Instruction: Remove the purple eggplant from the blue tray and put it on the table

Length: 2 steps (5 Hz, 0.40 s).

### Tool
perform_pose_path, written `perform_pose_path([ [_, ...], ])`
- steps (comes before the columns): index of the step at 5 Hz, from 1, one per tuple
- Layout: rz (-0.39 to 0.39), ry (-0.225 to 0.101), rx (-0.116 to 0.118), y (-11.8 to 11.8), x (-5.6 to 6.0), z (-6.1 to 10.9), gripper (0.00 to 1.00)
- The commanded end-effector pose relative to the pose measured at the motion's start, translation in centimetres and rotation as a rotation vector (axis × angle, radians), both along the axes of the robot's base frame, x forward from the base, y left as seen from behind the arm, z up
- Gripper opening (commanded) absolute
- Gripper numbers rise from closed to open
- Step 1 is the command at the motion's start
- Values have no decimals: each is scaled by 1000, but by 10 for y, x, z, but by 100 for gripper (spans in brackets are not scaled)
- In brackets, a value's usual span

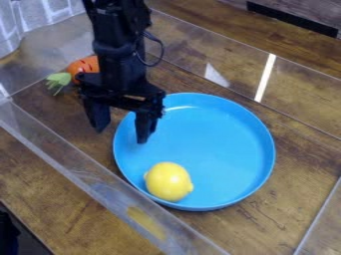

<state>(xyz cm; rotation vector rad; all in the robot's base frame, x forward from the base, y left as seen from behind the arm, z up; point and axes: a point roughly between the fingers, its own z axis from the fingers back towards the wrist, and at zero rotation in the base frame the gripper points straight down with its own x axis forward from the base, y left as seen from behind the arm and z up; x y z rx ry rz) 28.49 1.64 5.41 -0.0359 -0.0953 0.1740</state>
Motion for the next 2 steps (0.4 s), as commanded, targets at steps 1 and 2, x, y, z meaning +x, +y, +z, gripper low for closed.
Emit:
perform_pose_path([
  [1,-17,-66,2,14,-2,12,100],
  [2,-36,-83,-3,20,-7,5,100],
])
